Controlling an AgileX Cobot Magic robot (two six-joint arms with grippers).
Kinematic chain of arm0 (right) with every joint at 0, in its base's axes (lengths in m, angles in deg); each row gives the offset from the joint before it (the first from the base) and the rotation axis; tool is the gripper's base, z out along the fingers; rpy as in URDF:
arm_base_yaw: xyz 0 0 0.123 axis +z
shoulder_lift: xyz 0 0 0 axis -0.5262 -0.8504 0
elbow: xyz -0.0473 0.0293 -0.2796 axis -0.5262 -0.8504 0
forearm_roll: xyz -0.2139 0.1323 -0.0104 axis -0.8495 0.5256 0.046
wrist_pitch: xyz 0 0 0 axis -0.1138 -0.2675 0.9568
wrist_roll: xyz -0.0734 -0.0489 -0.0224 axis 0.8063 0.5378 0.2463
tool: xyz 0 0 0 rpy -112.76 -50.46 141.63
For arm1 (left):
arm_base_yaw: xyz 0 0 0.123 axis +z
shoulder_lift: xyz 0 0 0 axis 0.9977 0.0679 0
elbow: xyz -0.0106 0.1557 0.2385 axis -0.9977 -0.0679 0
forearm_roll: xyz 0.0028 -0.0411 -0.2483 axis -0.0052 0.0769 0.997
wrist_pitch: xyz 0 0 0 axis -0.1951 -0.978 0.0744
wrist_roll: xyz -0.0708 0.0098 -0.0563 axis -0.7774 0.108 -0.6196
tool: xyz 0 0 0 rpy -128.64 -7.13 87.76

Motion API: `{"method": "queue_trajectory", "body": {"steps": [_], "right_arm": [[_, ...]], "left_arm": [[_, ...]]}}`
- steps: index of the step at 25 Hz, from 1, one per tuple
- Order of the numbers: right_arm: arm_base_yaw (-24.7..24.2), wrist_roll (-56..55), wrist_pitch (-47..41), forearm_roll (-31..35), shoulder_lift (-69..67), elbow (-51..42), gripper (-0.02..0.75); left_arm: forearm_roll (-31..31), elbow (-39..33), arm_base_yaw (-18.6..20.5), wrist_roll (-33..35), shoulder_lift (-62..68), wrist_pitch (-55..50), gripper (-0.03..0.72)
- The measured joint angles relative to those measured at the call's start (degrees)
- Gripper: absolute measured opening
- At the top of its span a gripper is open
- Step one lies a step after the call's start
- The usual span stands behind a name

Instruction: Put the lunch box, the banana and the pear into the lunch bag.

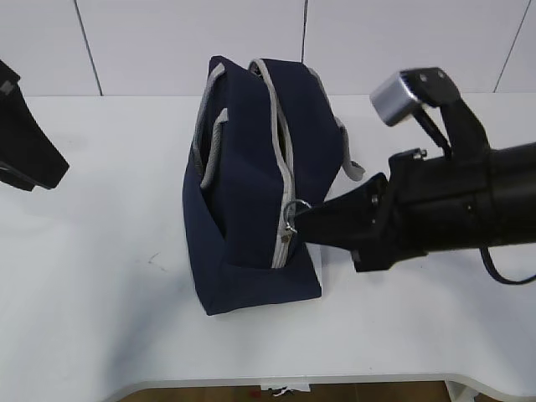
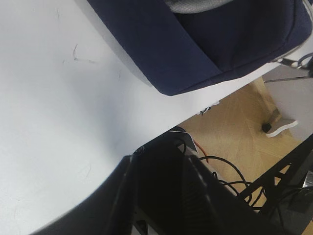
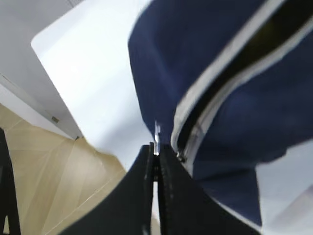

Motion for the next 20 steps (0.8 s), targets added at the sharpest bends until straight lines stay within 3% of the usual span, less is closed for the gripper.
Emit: {"method": "queue_trajectory", "body": {"steps": [11,20], "right_arm": [[0.00,-1.26,0.71,-0.84,-3.29,11.34,-0.010],[0.00,-3.69,-1.00,2.20,-9.22,19.22,-0.010]], "left_arm": [[-0.67,0.00,0.00,1.01,-0.13,0.00,0.244],[-3.54,0.00,0.00,2.88,-0.13,0.00,0.249]]}}
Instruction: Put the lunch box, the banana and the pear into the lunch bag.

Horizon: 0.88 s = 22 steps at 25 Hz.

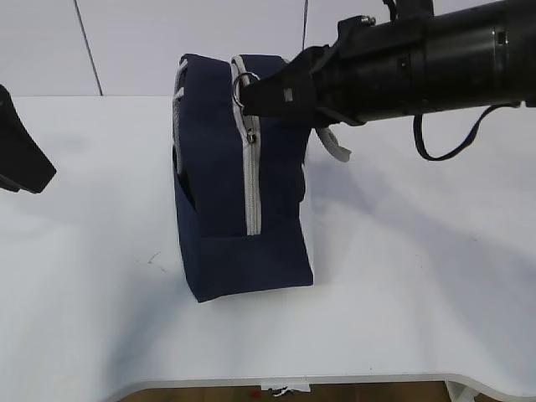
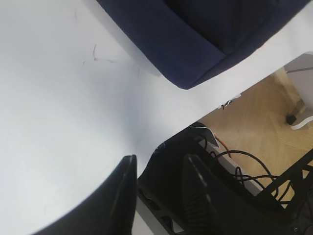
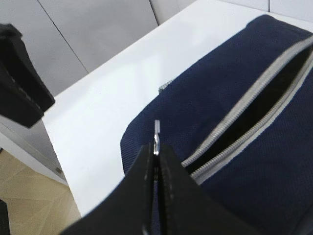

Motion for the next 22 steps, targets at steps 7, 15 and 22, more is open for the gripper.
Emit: {"method": "queue_trajectory", "body": {"steps": [7,15,22], "right_arm": [[0.00,-1.49,-0.35,6.06,-3.70,4.88,-0.010],[0.00,-3.66,-0.60,8.26,-5.23,7.39,-0.010],[0.00,-3.79,-0.63,9.02,-5.24,7.61,-0.010]], "left_arm": [[0.22,0.00,-2.42,2.96,0.00,3.90,0.323],[3.62,0.00,-6.79,5.83,4.65,10.93,0.336],[5.68,0.00,-9.63,7.10,8.63,20.00,0.337]]}}
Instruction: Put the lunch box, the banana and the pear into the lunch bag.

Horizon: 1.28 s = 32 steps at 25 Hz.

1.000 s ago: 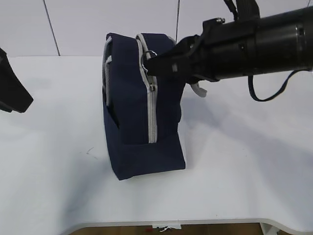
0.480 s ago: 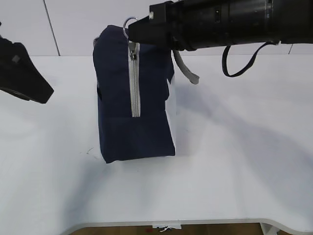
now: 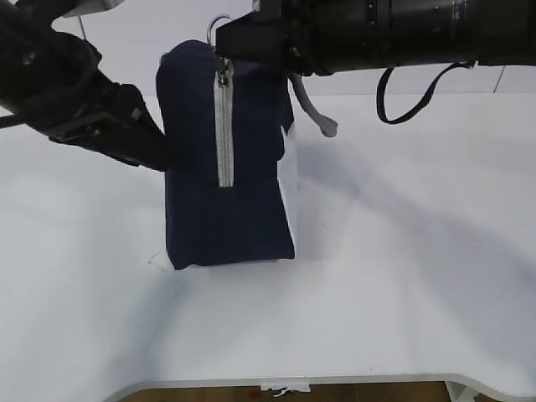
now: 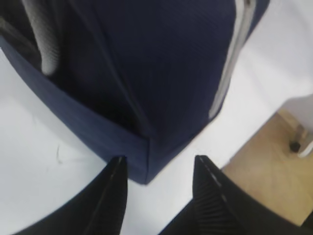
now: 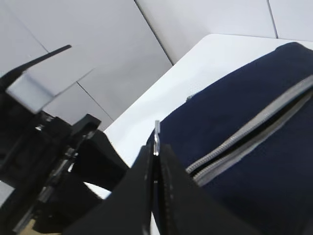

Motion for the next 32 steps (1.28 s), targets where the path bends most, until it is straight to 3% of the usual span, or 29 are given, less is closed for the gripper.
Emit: {"method": "queue_trajectory", "body": {"steps": [8,11,13,15,25,32], "right_arm": [[0.00,-0.13,0.00,0.48,-0.10,0.22,-0.010],[0.00,-0.13,0.00,0.70,-0.21,0.22,-0.010],[0.00,-0.13,0.00,0.70,-0.21,0.22,-0.010],[0.00,-0.13,0.00,0.81,-0.21,0.22,-0.010],[0.12,-0.13,0.30,0.62,-0.33,0.22,-0.010],[0.32,0.45,6.34,1.22,-0.43,0.32,-0.010]], "left_arm": [[4.73,0.00,0.00,2.75,2.63,2.59,0.321],[4.58,0.00,0.00,3.25,2.71,3.53,0.197],[4.19,0.00,0.00,4.08,2.75,3.53,0.067],[3.61,0.00,0.00,5.15,2.84,3.53,0.010],[-6.86,0.10,0.00,11.38,2.84,-3.34,-0.008],[-8.77,0.10,0.00,11.60,0.79,-5.53,-0.008]]}}
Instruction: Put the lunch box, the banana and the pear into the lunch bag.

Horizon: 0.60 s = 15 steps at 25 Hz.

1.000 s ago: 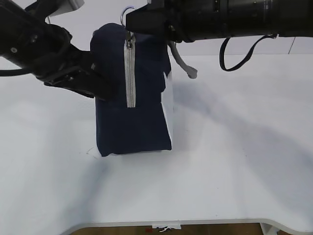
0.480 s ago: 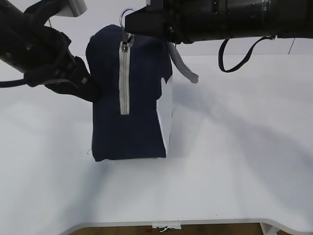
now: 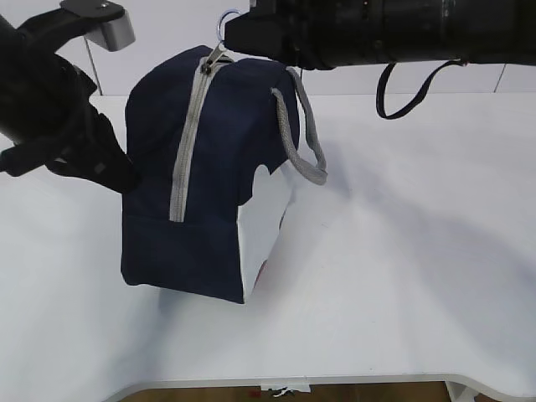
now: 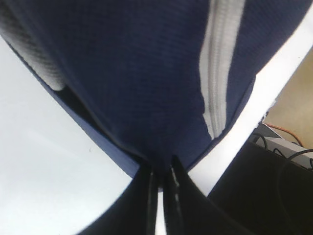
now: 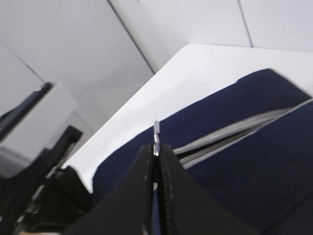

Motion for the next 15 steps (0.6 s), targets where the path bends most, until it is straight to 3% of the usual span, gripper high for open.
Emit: {"method": "queue_trajectory", "body": {"steps": [15], "right_arm": [[0.00,0.68,10.23,1.71,-3.06,0.70,-0.010]], "left_arm": [[-3.83,0.00,0.00,0.00,-2.26,-8.49,-0.009]]}}
